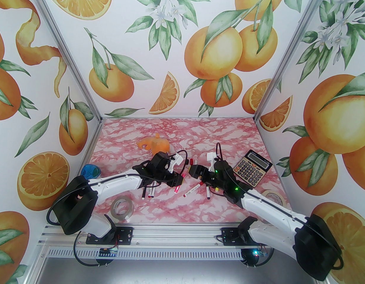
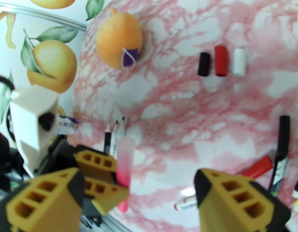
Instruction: Open the pen caps
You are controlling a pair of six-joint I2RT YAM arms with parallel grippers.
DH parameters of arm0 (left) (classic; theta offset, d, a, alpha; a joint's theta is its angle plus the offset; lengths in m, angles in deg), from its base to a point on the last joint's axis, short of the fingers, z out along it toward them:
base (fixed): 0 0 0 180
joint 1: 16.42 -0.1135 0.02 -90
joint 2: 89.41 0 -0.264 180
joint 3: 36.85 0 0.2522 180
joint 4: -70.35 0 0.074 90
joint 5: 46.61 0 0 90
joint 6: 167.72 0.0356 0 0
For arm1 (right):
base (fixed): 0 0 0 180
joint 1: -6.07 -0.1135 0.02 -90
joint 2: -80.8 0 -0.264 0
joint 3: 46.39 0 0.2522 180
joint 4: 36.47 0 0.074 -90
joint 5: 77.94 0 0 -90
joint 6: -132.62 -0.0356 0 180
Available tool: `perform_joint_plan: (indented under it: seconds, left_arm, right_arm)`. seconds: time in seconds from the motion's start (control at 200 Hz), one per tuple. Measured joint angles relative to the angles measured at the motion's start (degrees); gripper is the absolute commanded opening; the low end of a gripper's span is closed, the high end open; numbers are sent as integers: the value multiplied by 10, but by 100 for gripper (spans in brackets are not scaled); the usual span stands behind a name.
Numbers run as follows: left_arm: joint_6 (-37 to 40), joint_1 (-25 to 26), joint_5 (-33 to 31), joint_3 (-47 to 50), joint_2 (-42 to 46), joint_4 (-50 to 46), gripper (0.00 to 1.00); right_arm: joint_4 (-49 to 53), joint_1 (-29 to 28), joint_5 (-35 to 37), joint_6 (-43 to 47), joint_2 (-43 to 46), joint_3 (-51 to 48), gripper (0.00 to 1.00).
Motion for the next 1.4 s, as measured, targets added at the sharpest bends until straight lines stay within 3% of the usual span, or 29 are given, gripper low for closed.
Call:
perform_joint_plan:
  seconds: [0.335,0.801,1.401]
  left_arm:
    - [-13,6,42,3,0,57,23]
    - [-13,22,57,3,0,70,23]
    - [-13,22,56,3,0,68,25]
  right_arm:
    - [-16,-21,1,-8,-37,33,62]
    - [-10,-26,11,2,-45,44,37]
    - [14,-27,28,21,-45,45,18]
